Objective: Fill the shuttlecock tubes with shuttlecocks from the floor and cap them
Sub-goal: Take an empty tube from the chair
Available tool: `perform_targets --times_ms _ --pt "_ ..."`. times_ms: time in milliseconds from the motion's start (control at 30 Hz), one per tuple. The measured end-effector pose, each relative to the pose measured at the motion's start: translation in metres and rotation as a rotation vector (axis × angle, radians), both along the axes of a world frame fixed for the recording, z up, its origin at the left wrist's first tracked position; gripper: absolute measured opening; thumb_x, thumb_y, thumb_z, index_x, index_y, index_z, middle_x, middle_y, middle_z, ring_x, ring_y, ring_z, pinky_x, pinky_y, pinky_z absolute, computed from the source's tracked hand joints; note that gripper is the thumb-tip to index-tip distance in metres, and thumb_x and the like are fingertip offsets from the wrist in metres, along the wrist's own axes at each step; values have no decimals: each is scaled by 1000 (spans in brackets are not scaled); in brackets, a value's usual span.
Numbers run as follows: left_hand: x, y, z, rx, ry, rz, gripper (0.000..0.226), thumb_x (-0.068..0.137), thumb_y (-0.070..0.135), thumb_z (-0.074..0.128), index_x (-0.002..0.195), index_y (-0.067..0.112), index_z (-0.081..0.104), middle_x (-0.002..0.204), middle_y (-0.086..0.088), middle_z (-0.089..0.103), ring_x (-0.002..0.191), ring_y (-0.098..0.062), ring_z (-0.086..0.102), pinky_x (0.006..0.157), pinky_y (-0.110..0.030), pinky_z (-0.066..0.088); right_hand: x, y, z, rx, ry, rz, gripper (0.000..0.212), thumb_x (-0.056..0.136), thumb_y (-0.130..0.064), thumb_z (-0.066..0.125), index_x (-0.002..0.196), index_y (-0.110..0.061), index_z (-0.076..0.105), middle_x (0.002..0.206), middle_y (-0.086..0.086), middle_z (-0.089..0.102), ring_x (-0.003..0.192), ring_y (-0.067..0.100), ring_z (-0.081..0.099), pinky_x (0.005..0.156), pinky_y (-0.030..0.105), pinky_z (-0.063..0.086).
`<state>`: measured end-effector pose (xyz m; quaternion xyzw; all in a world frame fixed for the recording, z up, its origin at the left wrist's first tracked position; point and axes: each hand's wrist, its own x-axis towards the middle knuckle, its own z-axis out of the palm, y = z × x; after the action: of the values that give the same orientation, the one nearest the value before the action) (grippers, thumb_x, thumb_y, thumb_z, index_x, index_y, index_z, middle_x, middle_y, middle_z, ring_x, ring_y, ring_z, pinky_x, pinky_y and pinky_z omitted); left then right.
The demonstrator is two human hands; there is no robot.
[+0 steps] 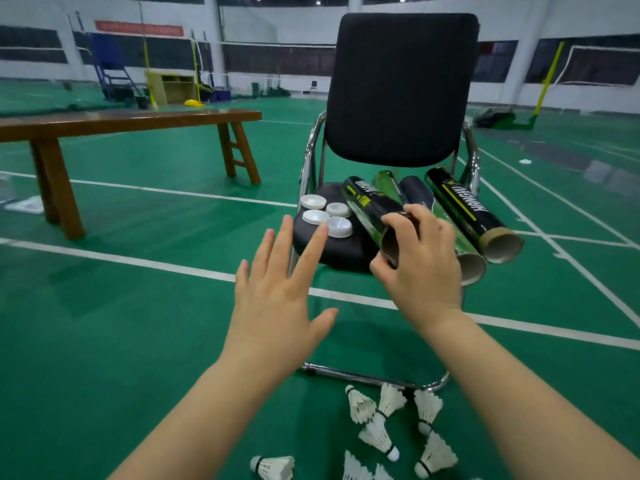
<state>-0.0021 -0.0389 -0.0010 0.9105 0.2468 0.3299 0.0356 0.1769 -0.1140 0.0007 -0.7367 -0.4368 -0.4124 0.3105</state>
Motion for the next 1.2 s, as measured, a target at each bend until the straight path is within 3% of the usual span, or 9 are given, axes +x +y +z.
perform_targets --times_ms 133,200,300,467,600,767,867,967,1200 --pt "-9 -14 10 10 38 -24 111 71 58 68 132 50 -25 154 4 -24 145 -22 -7 116 -47 8 -41 -35 19 99 99 87 46 72 -24 63 115 -24 45 123 9 51 104 35 48 84 28 38" --pt "-16 -24 19 35 8 -34 116 64 60 73 135 48 -18 157 0 -18 145 -23 0 115 -48 13 -63 -56 28 120 155 129 47 74 -29 59 117 -25 42 125 8 48 108 33 47 87 31 40" --pt "-30 -37 33 79 0 -46 117 59 65 72 140 46 -9 158 -4 -8 143 -27 9 112 -52 18 -97 -83 36 79 210 176 48 74 -35 52 119 -27 40 124 5 47 111 30 46 87 20 30" --pt "-53 -65 42 285 -124 -219 91 66 61 47 146 29 18 152 -13 17 127 -28 28 101 -49 35 -146 -114 29 9 347 270 48 73 -39 52 119 -30 42 124 -3 46 109 19 44 82 15 31" --pt "-83 -81 49 287 -40 -372 89 65 49 49 144 32 13 153 -14 22 125 -24 31 101 -38 31 -175 -132 20 12 507 415 48 69 -36 55 116 -29 46 113 -12 45 106 13 46 88 19 37" --pt "-111 -93 34 195 157 -494 96 67 49 61 144 36 7 143 -6 44 130 -26 42 104 -47 37 -205 -150 6 -57 555 546 52 67 -34 57 117 -24 48 108 -13 45 104 13 47 89 27 42" --pt "-124 -100 23 81 223 -534 97 65 49 56 146 33 6 120 -4 60 107 -23 58 91 -37 46 -216 -159 -5 -142 633 568 50 68 -28 61 116 -23 48 109 -12 46 104 10 46 89 26 42" --pt "-135 -107 7 22 293 -503 109 66 35 72 146 35 -2 122 -4 58 101 -21 58 80 -20 39 -224 -165 -15 -240 702 596 49 71 -29 60 118 -24 47 111 -9 49 105 10 47 89 27 43" --pt "-142 -104 -14 -17 338 -382 106 70 34 68 150 24 -1 125 -1 51 107 -18 53 84 -32 47 -223 -156 -29 -372 793 664 52 80 -32 60 128 -24 40 118 -8 45 108 3 43 92 22 39"
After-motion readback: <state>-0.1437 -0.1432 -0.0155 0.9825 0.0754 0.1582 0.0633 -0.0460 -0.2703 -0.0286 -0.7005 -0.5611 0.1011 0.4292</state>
